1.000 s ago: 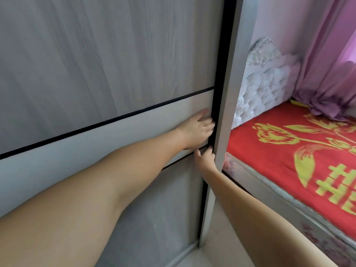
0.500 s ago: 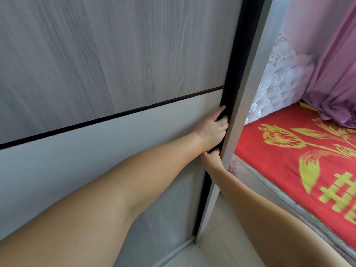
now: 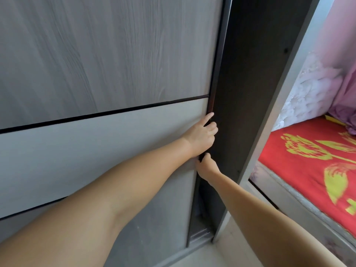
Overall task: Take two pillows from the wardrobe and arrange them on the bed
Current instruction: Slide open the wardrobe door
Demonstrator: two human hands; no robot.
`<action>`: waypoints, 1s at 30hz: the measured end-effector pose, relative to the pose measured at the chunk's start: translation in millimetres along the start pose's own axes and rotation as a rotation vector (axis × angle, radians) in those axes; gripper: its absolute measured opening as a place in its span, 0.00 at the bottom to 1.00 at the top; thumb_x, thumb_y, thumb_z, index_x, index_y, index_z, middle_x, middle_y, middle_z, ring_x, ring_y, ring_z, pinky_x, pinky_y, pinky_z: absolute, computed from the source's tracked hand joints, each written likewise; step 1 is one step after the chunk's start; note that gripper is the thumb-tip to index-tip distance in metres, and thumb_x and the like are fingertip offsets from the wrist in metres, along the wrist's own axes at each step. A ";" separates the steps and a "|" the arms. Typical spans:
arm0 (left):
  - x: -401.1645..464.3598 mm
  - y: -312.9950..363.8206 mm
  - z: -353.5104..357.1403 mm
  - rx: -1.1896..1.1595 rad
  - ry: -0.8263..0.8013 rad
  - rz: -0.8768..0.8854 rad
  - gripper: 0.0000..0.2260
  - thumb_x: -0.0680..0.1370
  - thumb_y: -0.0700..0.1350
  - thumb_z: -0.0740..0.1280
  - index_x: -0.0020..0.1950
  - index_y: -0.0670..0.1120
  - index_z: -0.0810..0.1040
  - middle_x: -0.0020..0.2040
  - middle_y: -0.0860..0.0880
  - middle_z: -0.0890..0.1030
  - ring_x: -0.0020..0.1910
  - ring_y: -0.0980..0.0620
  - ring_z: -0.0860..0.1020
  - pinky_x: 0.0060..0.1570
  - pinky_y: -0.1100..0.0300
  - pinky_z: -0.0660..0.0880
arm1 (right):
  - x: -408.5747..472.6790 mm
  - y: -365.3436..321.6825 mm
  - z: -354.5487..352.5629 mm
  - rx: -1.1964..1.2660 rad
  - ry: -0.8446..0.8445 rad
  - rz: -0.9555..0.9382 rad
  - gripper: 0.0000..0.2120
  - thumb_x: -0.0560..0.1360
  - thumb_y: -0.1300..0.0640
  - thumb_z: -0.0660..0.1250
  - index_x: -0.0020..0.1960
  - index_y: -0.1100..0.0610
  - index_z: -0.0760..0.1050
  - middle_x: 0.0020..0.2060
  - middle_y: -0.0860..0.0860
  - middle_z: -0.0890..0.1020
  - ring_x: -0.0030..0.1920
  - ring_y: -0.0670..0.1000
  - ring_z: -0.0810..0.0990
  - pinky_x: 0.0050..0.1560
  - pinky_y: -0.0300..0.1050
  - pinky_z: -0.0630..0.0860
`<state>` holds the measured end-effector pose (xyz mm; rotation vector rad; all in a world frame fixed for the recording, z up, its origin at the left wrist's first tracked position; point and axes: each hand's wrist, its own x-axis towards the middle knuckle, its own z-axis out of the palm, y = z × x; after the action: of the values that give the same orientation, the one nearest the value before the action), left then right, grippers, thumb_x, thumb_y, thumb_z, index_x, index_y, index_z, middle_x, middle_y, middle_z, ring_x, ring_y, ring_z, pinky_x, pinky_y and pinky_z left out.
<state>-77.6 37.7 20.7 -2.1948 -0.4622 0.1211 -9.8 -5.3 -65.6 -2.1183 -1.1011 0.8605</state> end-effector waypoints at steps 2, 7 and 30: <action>-32.3 -8.0 4.5 -0.014 -0.030 -0.034 0.10 0.78 0.38 0.62 0.57 0.42 0.80 0.63 0.44 0.76 0.68 0.44 0.67 0.77 0.42 0.47 | -19.8 -12.9 23.6 -0.020 -0.017 -0.037 0.21 0.80 0.52 0.54 0.69 0.62 0.62 0.61 0.62 0.76 0.56 0.60 0.78 0.51 0.51 0.74; -115.9 -24.4 21.8 0.009 -0.128 -0.062 0.11 0.78 0.35 0.61 0.55 0.42 0.81 0.56 0.44 0.80 0.64 0.42 0.70 0.75 0.42 0.42 | -63.4 -43.8 82.1 -0.105 -0.027 -0.148 0.22 0.80 0.51 0.56 0.69 0.62 0.66 0.61 0.61 0.78 0.59 0.62 0.77 0.58 0.52 0.75; -407.2 -77.2 45.9 0.098 -0.277 -0.137 0.04 0.61 0.51 0.73 0.35 0.54 0.83 0.33 0.58 0.80 0.44 0.54 0.81 0.68 0.51 0.72 | -182.5 -157.0 277.0 -0.467 -0.321 -0.646 0.22 0.83 0.50 0.51 0.56 0.67 0.74 0.53 0.64 0.80 0.53 0.63 0.80 0.48 0.50 0.75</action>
<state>-488.1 -35.3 21.9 -2.0516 -0.7439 0.3690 -376.0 -28.7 -69.7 -1.7806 -2.1703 0.6740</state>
